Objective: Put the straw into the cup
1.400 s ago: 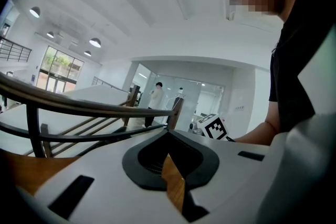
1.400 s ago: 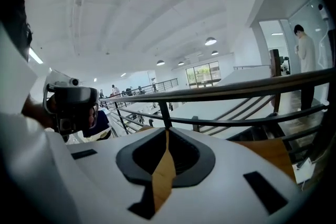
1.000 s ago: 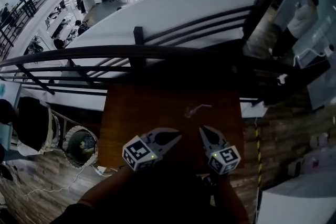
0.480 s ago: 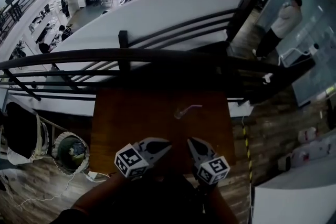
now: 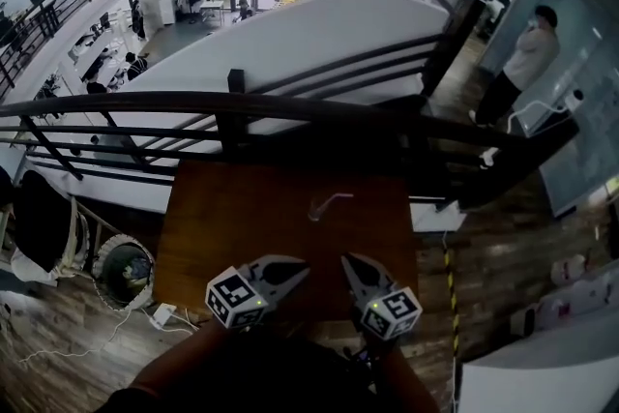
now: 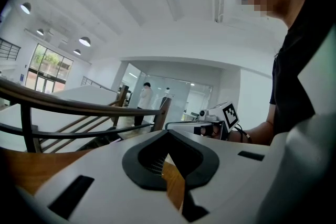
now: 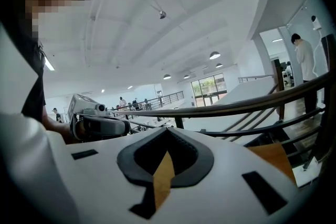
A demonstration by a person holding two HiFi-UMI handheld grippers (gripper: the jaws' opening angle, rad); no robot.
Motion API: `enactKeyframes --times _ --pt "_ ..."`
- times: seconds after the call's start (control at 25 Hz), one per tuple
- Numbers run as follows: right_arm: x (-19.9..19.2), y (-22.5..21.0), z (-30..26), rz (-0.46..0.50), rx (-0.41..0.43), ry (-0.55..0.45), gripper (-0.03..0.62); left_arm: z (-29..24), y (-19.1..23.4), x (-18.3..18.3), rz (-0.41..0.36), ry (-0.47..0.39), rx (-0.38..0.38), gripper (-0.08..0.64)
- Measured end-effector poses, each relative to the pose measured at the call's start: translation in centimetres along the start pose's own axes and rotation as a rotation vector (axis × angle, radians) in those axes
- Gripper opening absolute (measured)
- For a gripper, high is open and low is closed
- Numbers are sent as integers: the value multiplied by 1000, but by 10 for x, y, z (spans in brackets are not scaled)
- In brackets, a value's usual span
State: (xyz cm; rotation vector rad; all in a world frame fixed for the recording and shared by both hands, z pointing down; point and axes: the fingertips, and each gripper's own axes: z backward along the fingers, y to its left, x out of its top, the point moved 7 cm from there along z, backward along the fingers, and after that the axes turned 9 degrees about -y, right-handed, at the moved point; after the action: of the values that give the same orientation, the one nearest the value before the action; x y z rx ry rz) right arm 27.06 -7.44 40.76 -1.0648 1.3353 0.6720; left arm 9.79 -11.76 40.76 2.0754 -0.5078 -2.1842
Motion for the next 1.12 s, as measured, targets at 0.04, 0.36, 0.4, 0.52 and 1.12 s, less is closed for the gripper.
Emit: enactKeyframes --times 0.04,0.36,0.4,0.52,1.12 --pt "0 -4 11 6 8 -2 11 -6 -10 -4 2 1 7 11" --pt "-7 -31 104 -17 57 -11 11 -50 -90 -31 -1 -1 38 11" --pt "-8 -34 114 -9 68 -15 11 -54 -100 -32 -7 -5 48 11" --pt "-11 -38 139 6 104 -16 11 -59 -125 -37 -11 -5 84 11" --pt "-9 -9 180 -21 185 -30 11 -29 -192 -42 -59 6 184 11"
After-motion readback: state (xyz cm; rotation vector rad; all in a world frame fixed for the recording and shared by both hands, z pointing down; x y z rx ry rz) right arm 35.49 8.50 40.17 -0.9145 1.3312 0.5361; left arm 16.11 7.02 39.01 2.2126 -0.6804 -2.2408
